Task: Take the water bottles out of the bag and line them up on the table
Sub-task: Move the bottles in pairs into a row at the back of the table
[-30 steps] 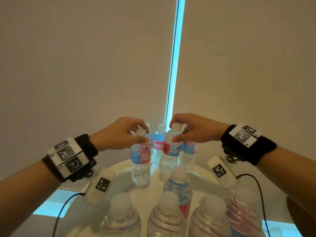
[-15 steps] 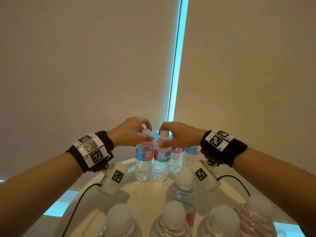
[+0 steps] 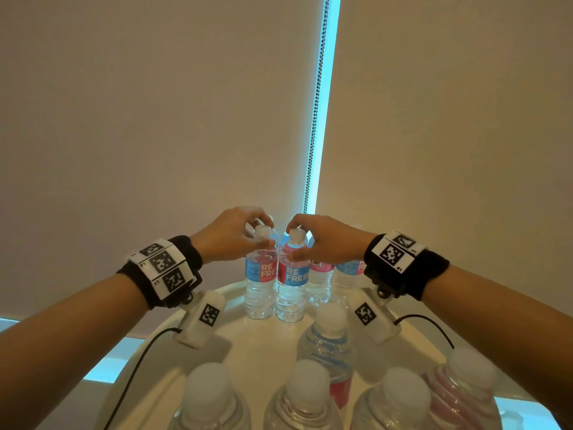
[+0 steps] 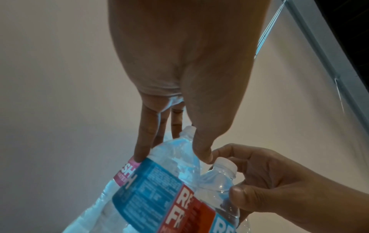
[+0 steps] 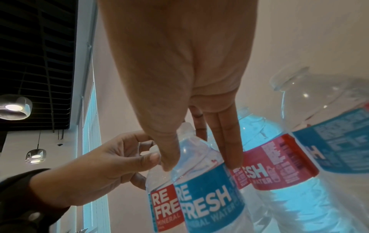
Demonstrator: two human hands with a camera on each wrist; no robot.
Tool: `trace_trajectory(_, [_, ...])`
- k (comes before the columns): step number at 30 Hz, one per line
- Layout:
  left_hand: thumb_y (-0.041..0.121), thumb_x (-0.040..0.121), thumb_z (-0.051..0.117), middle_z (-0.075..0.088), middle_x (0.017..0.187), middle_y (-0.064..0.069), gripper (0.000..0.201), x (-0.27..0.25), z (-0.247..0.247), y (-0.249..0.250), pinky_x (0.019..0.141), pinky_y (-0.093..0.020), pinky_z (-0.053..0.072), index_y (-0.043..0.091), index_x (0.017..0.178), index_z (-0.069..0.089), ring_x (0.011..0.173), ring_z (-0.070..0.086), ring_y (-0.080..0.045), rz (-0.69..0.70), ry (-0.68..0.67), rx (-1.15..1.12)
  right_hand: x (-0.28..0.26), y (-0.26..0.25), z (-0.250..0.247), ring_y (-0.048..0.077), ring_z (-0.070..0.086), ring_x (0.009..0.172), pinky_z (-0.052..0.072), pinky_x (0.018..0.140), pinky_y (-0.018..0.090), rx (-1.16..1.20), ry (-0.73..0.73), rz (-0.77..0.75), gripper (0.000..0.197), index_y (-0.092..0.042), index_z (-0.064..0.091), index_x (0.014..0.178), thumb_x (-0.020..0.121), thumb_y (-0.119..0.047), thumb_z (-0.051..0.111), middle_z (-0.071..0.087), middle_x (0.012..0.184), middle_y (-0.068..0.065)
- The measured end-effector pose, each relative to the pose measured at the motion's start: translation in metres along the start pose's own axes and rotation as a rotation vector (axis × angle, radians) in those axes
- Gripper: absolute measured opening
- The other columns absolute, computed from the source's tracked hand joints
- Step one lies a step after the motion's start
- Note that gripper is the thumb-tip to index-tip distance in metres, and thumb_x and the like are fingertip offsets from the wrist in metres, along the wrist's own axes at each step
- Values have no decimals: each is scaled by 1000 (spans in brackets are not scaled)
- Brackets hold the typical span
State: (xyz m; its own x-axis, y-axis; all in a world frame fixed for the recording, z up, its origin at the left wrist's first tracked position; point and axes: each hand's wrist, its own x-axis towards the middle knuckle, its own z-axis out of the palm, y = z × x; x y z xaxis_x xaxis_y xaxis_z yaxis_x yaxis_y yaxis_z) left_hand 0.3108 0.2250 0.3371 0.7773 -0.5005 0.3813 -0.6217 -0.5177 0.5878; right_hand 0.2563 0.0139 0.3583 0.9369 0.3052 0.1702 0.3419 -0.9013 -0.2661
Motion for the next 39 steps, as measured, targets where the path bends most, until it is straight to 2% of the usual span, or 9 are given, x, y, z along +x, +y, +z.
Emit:
trace_trajectory(5, [30, 88, 75, 57, 104, 9, 42, -5, 0, -4, 66, -20, 56, 22, 128, 62, 85, 71, -16, -9, 16, 5, -10, 2, -5, 17, 58, 102, 51, 87, 30, 18, -7, 29, 65, -23, 45, 142, 88, -44, 74, 59, 131, 4])
trace_trajectory(11, [41, 84, 76, 62, 117, 0, 45, -24, -15, -7, 84, -34, 58, 26, 124, 62, 97, 71, -19, -50, 112, 54, -39, 5, -29, 19, 66, 93, 54, 85, 32, 50, 88, 25, 53, -25, 55, 131, 86, -38, 78, 62, 128, 2])
trace_trajectory(13, [43, 83, 76, 65, 116, 1, 39, -35, -25, -6, 85, -36, 58, 27, 116, 64, 97, 71, -18, -57, 133, 44, -53, 3, -42, 22, 72, 95, 59, 89, 39, 103, 89, -8, 43, -27, 60, 123, 85, -33, 80, 64, 125, 1])
trace_trajectory(17, [40, 82, 75, 69, 107, 8, 26, -66, -47, 8, 73, -29, 55, 25, 102, 68, 88, 72, -13, -53, 142, -26, -81, -5, -71, 18, 74, 96, 60, 80, 27, 171, 10, -131, 32, -33, 64, 110, 84, -23, 80, 67, 121, -2])
trace_trajectory(21, [44, 76, 72, 74, 90, 10, 28, -103, -72, 32, 75, -37, 61, 21, 91, 70, 79, 73, -14, -3, 143, -79, -101, -17, -83, 24, 76, 94, 64, 85, 42, 214, -56, -263, 30, -18, 70, 111, 83, -15, 80, 73, 111, 3])
trace_trajectory(24, [51, 81, 72, 75, 90, 2, 36, -130, -86, 51, 76, -42, 62, 16, 91, 70, 82, 76, -18, 45, 160, -60, -107, -26, -82, 23, 77, 95, 64, 83, 42, 186, -196, -329, 32, -16, 70, 112, 82, -16, 82, 75, 109, -1])
trace_trajectory(29, [72, 70, 70, 76, 98, -3, 53, -171, -82, 85, 76, -36, 64, 25, 95, 73, 89, 76, -22, 102, -51, -52, -107, -46, -72, 11, 76, 96, 62, 83, 30, 62, -399, -381, 38, -23, 71, 116, 81, -21, 84, 74, 111, -17])
trace_trajectory(34, [68, 72, 70, 75, 114, 17, 50, -197, -65, 103, 85, -23, 61, 42, 115, 68, 102, 73, -4, 76, -363, 60, -101, -57, -62, 11, 75, 98, 58, 82, 17, 13, -495, -405, 42, -34, 69, 120, 82, -23, 84, 72, 118, -22])
trace_trajectory(39, [45, 80, 73, 77, 103, 14, 36, -200, -52, 110, 81, -31, 63, 27, 111, 72, 93, 75, -5, 87, -404, 170, -99, -60, -59, 0, 73, 79, 54, 77, 14, -48, -564, -407, 32, -28, 69, 118, 87, -21, 79, 71, 91, -37])
